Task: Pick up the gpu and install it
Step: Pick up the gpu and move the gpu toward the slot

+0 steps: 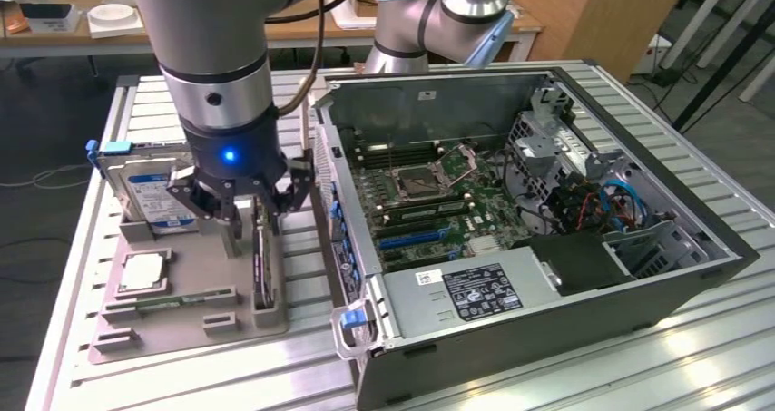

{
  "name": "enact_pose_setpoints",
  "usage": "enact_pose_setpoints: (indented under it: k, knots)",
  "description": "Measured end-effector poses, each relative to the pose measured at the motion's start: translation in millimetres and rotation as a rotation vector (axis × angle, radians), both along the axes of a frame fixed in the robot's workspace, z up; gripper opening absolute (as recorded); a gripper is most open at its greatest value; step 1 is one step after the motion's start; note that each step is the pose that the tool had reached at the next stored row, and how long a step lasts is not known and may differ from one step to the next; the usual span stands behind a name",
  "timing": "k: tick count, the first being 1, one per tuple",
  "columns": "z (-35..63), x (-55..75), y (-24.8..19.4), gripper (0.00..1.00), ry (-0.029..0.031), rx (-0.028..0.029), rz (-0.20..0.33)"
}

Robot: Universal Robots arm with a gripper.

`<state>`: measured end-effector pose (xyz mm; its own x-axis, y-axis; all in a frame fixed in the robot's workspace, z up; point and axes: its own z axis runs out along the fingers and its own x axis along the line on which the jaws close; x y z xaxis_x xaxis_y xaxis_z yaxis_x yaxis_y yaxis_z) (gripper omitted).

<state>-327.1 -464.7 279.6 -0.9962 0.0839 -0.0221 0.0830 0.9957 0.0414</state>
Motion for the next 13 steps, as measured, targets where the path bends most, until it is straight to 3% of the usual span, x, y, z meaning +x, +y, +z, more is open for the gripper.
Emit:
enact_pose_setpoints:
  k: [13]
  knots:
    - [-10.7,-0.8,-1.3,0.47,0.0000,0.0000,0.000]
